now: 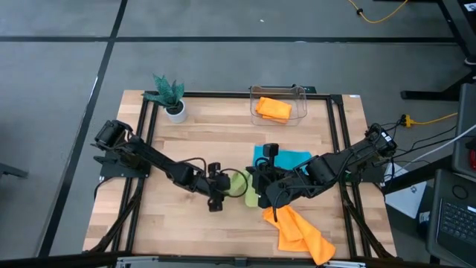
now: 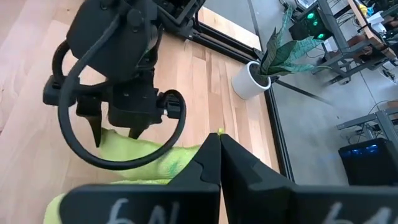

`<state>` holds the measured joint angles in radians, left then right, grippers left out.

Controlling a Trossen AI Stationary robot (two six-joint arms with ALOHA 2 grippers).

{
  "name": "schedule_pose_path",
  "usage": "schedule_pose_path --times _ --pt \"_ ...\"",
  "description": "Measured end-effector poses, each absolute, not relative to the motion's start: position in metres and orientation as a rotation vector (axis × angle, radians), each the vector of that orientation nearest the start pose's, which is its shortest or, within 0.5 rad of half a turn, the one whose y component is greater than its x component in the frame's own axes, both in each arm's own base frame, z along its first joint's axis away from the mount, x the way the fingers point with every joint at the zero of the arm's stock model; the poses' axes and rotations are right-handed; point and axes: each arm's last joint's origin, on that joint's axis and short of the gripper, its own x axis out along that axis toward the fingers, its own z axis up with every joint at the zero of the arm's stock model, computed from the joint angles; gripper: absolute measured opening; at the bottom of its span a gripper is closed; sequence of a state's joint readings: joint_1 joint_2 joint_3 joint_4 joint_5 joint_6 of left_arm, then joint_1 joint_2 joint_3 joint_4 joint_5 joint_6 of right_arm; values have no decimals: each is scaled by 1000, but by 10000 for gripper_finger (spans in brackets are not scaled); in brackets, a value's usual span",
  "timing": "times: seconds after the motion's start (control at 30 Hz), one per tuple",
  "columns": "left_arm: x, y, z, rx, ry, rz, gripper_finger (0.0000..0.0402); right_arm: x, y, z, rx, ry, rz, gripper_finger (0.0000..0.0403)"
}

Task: Fold microfiber towels
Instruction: Fold the green microfiber towel

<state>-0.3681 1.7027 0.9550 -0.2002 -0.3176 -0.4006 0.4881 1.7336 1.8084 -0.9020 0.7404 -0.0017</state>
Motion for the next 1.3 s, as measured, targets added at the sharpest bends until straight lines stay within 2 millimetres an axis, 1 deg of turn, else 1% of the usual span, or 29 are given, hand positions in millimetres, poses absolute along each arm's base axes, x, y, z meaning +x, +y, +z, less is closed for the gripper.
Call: schedule_pose_path --times 0.2,0.3,0.37,0.43,0.57,0.6,0.7,0.77,0.83,0.93,1.0,1.07,1.13,1.23,1.3 --pt "310 -111 164 -59 901 144 210 330 153 377 -479 678 -237 0" --pt "310 -111 164 -59 902 143 199 330 153 376 -478 680 -234 0" --pt "309 -112 164 -58 902 141 175 330 153 376 -474 682 -224 0" --pt "309 -112 164 -58 902 139 136 330 153 376 -472 684 -217 0" --pt "307 -113 163 -90 931 129 29 329 154 376 -474 689 -213 0" --pt "306 -112 162 -98 945 140 15 329 153 375 -476 693 -212 0" --pt "297 -108 170 -108 1016 186 4 329 153 375 -479 698 -211 0" --pt "288 -106 184 -96 1073 247 2 328 154 375 -484 701 -209 0" --pt "279 -104 204 -69 1104 317 1 327 154 375 -490 706 -206 0" --pt "262 -102 243 -15 1126 417 1 326 154 374 -500 720 -204 0" --pt "253 -102 271 -7 1099 471 0 326 154 374 -503 723 -203 0" --pt "243 -104 296 -7 1073 493 0 326 154 374 -506 720 -201 0" --pt "237 -107 319 -7 1034 477 0 326 154 374 -521 723 -192 0" --pt "226 -112 347 22 1022 464 0 326 155 374 -544 719 -176 0" --pt "219 -113 364 -18 1004 472 0 327 156 375 -556 715 -170 0"
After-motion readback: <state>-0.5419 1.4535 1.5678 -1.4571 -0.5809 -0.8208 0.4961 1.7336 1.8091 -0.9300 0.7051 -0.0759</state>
